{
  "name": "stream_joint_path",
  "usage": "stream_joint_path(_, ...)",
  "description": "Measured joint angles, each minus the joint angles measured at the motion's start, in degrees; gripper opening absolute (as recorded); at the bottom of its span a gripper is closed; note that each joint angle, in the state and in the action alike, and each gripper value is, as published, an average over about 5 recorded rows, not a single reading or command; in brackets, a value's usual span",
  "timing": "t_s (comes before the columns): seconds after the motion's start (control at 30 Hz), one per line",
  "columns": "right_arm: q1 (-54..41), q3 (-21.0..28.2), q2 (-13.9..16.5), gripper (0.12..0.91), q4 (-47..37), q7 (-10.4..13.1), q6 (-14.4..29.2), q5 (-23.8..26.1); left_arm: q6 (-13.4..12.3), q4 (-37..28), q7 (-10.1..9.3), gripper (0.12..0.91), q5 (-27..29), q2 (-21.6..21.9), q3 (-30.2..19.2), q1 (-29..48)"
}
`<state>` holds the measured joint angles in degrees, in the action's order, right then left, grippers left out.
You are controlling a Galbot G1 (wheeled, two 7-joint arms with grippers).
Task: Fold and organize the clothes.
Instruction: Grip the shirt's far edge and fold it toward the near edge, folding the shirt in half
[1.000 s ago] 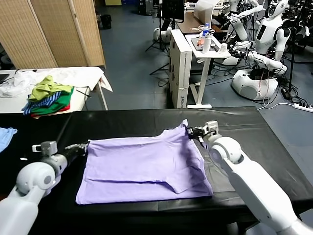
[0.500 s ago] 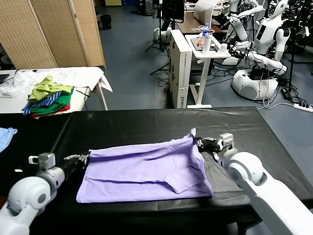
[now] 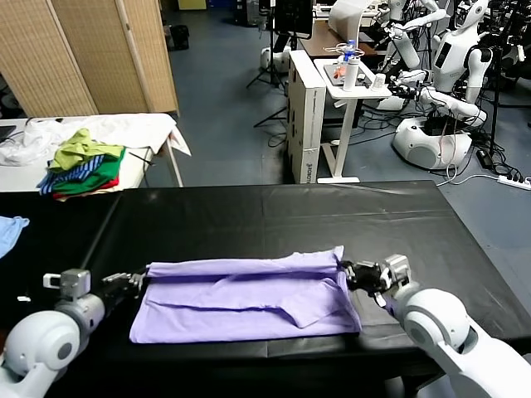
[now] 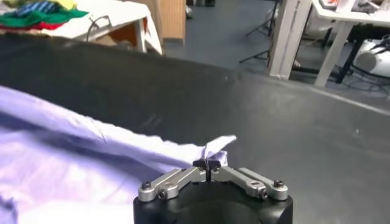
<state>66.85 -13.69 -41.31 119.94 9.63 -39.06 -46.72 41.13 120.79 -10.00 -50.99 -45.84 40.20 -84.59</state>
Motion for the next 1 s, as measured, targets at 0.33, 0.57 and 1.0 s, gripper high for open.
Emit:
stream_joint_path(0.33,3.6,-0.6,0.5,0.14,2.4,0.0,-0.1,0.0,0.7,2.4,0.02,0.208,1.7,-0.7,3.0,-4.6)
stream_joint_path(0.57,4.2,-0.2,0.4,0.14,2.3,0.0,-0.1,0.5,0.6,3.8,0.19,0.208,2.7,-2.4,3.6,-6.8)
stream_joint_path(1.0,5.0,-0.2,-0.8,0.14,2.0,0.0,0.0,1.2,-1.6,0.3,0.31,0.571,4.1,-4.6,0.4,-2.7)
